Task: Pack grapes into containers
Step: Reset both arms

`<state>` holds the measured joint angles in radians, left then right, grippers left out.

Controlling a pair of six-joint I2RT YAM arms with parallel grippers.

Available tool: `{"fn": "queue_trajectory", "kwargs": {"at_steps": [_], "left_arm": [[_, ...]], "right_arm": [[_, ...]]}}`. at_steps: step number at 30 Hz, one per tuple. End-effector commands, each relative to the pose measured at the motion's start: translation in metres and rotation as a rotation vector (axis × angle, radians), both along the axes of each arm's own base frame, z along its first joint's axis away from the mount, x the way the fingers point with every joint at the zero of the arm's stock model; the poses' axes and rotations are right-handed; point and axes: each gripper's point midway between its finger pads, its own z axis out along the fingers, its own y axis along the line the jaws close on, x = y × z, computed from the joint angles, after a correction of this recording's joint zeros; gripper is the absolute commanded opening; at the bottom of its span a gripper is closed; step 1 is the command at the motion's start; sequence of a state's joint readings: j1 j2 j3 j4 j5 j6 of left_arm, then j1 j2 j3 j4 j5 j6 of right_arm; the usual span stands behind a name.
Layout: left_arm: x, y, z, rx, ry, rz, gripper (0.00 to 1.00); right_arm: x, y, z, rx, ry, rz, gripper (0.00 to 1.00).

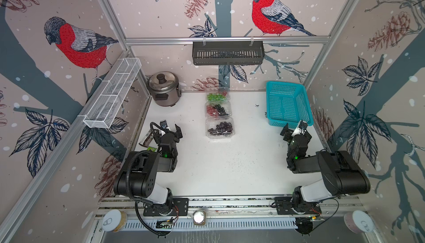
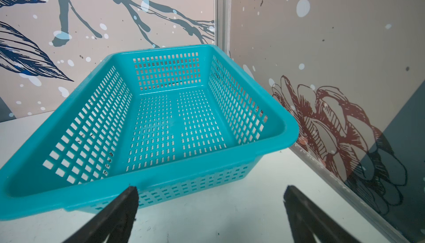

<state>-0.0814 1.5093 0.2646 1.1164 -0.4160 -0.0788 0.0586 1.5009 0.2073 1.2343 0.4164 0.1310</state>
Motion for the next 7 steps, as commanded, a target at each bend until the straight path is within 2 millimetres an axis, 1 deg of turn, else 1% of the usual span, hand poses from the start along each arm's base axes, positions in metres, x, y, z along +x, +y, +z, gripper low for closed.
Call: {"fn": "queue_trajectory", "kwargs": {"at_steps": [1,7], "left_arm": [[0.0035,-0.0018,0.0096,-0.005,-0.038,-0.006,0.99],[0.0025,-0.0013,0.0097,-0.004,-0.039,-0.005,0.99]], "right_arm": [[0.0014,0.0004,0.0040,0.007,-0.017,0.000,1.00],[0.0014,0.0005,0.0037,0.007,-0.016,0.000,1.00]]}}
